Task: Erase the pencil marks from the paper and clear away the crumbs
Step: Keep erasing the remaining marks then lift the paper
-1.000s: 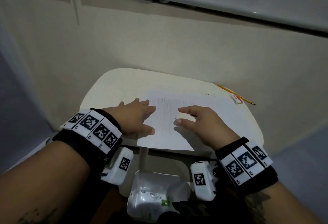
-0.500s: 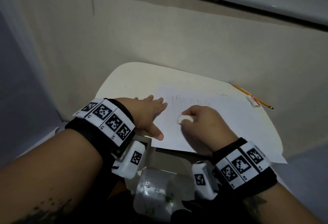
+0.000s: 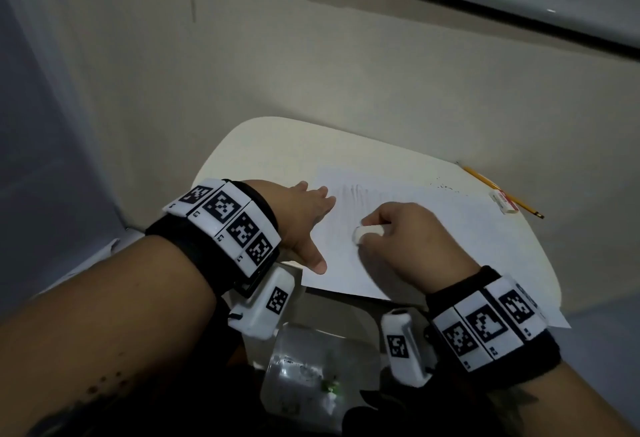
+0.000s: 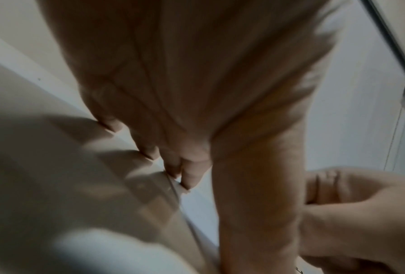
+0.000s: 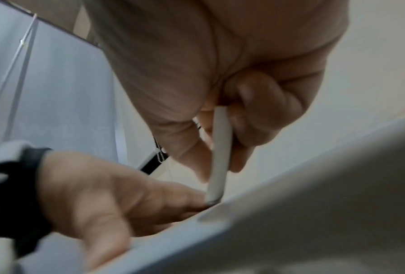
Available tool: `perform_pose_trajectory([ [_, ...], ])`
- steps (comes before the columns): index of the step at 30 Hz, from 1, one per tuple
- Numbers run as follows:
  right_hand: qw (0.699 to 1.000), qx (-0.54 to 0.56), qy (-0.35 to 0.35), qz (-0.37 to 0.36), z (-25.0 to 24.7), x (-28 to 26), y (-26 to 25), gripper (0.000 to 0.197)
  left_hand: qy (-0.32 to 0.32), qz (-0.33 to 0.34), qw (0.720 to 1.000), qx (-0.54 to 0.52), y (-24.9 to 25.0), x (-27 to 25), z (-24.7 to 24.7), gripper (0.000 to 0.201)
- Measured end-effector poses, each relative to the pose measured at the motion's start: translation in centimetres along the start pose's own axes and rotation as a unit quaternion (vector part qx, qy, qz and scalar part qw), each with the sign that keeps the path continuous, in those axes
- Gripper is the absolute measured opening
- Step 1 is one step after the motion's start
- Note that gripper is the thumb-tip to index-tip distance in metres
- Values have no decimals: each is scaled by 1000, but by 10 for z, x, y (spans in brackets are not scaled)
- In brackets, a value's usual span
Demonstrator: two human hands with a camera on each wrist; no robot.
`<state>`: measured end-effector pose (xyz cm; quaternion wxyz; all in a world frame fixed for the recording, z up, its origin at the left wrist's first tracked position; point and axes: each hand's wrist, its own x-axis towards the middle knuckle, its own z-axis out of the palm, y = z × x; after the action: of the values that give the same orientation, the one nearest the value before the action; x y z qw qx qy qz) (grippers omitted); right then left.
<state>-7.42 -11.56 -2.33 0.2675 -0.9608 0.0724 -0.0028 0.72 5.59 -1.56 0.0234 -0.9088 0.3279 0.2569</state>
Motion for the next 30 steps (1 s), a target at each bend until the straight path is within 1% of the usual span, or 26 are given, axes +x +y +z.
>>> perform_pose_trajectory([
  [2,998,18,-55,-26,7,-8,-9,14,1,-1,1000,4,-1,2,1,115],
  [3,997,17,-69,-28,10,-11,-11,13,2,-1,1000,6,-1,3,1,115],
  [4,998,11,-65,-24,11,-11,-10,11,2,-2,1000,9,-1,3,1,115],
  [8,999,-30,24,31,-4,0,10,5,4,-3,1000,26,1,3,0,110],
  [10,999,-31,29,25,-5,1,9,7,1,-5,1000,26,2,4,-1,112],
  [13,999,12,-45,-21,8,-7,-8,11,-1,-7,1000,22,2,6,-1,112],
  [14,998,13,-64,-26,11,-11,-12,12,0,-7,1000,23,2,6,-1,111],
  [15,998,7,-64,-22,12,-11,-12,12,1,-6,1000,24,2,6,-1,111],
  [18,999,-17,-1,29,-1,0,3,10,4,-7,999,35,3,4,-2,109],
  [20,998,-26,23,43,-9,6,9,11,1,-8,999,37,4,4,-3,110],
  [22,1000,-21,2,13,-5,4,2,13,0,-9,999,32,4,6,-4,109],
  [24,998,-1,-50,-24,5,-2,-9,12,-2,-8,1000,28,3,7,-3,110],
  [25,997,-1,-67,-28,9,-5,-12,12,-4,-8,1000,28,2,7,-3,111],
  [26,998,-6,-65,-22,9,-5,-11,13,-6,-7,1000,29,2,7,-3,112],
  [30,998,-42,18,35,-8,7,7,10,-8,-10,999,36,4,7,-4,113],
])
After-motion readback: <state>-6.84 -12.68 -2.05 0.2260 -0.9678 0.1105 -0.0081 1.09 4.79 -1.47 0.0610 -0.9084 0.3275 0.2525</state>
